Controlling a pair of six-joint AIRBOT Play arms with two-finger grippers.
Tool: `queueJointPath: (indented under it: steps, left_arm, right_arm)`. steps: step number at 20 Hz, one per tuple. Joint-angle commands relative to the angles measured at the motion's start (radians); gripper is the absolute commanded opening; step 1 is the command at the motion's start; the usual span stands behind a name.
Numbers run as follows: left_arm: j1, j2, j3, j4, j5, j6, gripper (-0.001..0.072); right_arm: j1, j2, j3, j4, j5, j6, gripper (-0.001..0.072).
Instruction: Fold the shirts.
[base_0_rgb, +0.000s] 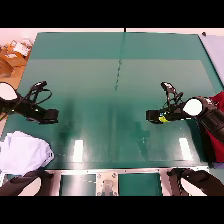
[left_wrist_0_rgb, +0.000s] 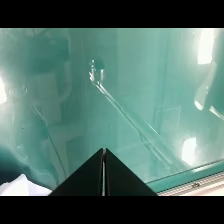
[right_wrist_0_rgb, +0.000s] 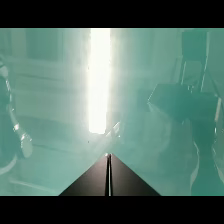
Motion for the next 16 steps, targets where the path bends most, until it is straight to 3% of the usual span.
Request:
queueJointPath:
  steps: [1,3,4,5,6,7,9,16]
  left_arm:
    - [0.000,0.001,0.000,0.010,0.016,0.000,0.0027]
    - [0.000,0.001,0.000,0.082,0.014,-0.022,0.0026]
    - [0.000,0.001,0.000,0.166,0.000,-0.087,0.0027]
    - [0.000,0.001,0.000,0.290,-0.023,-0.173,0.0102]
    - [0.000,0.001,-0.002,0.426,-0.056,-0.246,0.0545]
    - [0.000,0.001,-0.004,0.553,-0.085,-0.306,0.0720]
    - [0.014,0.001,-0.050,0.687,-0.120,-0.360,0.0720]
    - [0.224,0.000,-0.348,0.658,0.010,-0.422,0.0714]
  right_arm:
    - [0.001,0.000,-0.001,0.000,0.000,0.000,0.0019]
    - [0.001,0.000,-0.001,0.000,0.000,0.000,0.0019]
    - [0.001,0.000,-0.001,0.000,0.000,0.000,0.0019]
    - [0.001,0.000,-0.001,0.000,0.000,0.000,0.0020]
    - [0.001,0.000,-0.001,0.000,0.000,0.000,0.0019]
    - [0.001,0.000,-0.001,0.000,0.000,0.000,0.0019]
    - [0.001,0.000,-0.001,0.000,0.000,0.000,0.0019]
    - [0.001,0.000,-0.001,0.000,0.000,0.000,0.0019]
